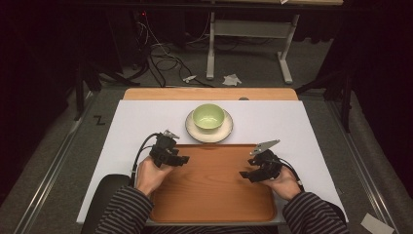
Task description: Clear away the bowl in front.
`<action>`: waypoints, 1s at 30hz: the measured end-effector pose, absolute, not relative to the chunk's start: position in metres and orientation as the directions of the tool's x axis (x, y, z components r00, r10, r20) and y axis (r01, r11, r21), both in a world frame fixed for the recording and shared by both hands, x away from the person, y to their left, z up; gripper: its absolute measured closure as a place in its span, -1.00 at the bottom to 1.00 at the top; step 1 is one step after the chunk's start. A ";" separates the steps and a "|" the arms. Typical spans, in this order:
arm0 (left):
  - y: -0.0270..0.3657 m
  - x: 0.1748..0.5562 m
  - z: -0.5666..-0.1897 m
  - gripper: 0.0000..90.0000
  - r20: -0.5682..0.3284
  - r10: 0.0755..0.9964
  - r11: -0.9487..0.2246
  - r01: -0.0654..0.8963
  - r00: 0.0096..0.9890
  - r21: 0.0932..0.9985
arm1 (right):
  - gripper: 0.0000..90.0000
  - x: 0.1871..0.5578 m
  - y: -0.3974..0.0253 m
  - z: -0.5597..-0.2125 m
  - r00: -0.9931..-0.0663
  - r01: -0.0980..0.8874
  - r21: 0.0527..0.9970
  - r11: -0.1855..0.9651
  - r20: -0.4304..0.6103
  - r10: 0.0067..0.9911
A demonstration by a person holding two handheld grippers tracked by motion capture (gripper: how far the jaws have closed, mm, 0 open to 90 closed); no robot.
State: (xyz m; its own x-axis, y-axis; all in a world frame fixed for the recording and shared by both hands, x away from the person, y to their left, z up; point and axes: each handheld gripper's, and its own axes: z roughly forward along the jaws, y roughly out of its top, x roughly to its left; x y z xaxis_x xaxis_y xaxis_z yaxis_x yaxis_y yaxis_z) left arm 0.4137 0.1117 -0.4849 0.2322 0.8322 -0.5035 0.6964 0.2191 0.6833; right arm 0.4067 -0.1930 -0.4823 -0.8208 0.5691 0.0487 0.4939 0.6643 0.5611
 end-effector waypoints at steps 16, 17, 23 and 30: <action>0.106 0.411 -0.486 -0.04 -0.493 0.832 0.197 0.696 0.255 0.691 | -0.12 0.404 -0.190 -0.484 -0.824 0.496 0.548 0.674 0.051 0.564; 0.106 0.411 -0.486 -0.04 -0.493 0.832 0.197 0.696 0.255 0.691 | -0.12 0.404 -0.190 -0.484 -0.824 0.496 0.548 0.674 0.051 0.564; 0.105 0.411 -0.486 -0.04 -0.497 0.829 0.208 0.686 0.254 0.697 | -0.12 0.402 -0.191 -0.483 -0.830 0.490 0.543 0.682 0.051 0.556; 0.106 0.409 -0.484 -0.04 -0.494 0.827 0.198 0.684 0.268 0.702 | -0.13 0.401 -0.190 -0.482 -0.833 0.482 0.551 0.682 0.045 0.552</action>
